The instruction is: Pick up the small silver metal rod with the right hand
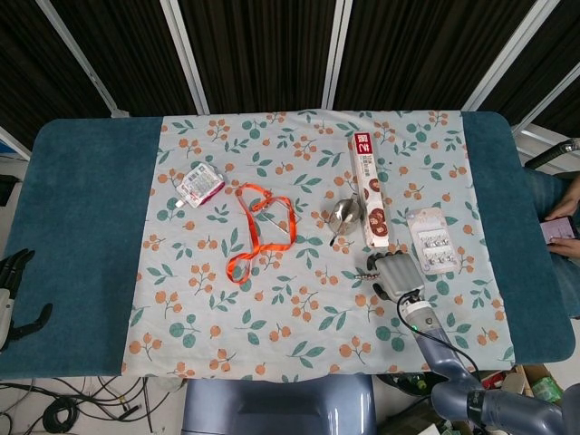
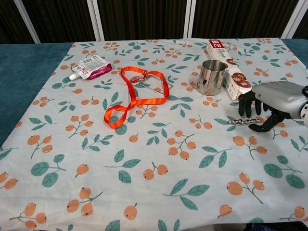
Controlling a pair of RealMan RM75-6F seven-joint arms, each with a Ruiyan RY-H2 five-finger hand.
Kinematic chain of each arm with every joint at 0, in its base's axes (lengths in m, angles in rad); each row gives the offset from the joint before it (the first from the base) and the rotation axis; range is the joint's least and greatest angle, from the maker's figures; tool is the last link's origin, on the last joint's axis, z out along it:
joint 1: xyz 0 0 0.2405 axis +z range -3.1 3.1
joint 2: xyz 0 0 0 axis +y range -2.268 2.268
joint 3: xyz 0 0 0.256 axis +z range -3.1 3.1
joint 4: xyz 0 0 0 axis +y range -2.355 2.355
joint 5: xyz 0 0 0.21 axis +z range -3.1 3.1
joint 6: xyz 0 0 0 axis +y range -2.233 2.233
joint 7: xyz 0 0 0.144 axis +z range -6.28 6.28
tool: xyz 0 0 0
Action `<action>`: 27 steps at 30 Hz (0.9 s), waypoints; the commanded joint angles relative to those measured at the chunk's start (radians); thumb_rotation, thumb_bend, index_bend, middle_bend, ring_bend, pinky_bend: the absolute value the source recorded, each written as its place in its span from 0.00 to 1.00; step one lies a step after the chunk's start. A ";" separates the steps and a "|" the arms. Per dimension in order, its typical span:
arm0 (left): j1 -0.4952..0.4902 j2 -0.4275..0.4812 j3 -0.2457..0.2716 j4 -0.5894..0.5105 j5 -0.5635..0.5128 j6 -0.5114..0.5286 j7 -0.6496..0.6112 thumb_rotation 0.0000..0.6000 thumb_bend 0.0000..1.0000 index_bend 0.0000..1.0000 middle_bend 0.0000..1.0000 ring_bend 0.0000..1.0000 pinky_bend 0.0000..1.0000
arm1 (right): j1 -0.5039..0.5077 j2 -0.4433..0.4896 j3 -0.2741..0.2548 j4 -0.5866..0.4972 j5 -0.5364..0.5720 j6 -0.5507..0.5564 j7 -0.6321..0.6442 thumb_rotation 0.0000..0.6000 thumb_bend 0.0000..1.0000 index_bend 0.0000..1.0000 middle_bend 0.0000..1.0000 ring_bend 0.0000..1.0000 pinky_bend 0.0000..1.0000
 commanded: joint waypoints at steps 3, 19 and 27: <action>0.000 0.001 0.000 -0.002 -0.002 -0.002 0.001 1.00 0.34 0.00 0.03 0.01 0.00 | 0.003 -0.004 0.001 0.016 0.002 -0.009 0.001 1.00 0.25 0.46 0.44 0.44 0.39; 0.001 0.002 0.000 -0.004 -0.002 -0.002 0.003 1.00 0.34 0.00 0.03 0.01 0.00 | 0.008 -0.031 0.002 0.068 -0.011 -0.025 0.016 1.00 0.26 0.48 0.47 0.46 0.39; 0.001 0.003 0.000 -0.003 -0.003 -0.003 0.003 1.00 0.34 0.00 0.03 0.01 0.00 | 0.013 -0.040 0.005 0.080 -0.014 -0.034 0.015 1.00 0.28 0.51 0.48 0.46 0.39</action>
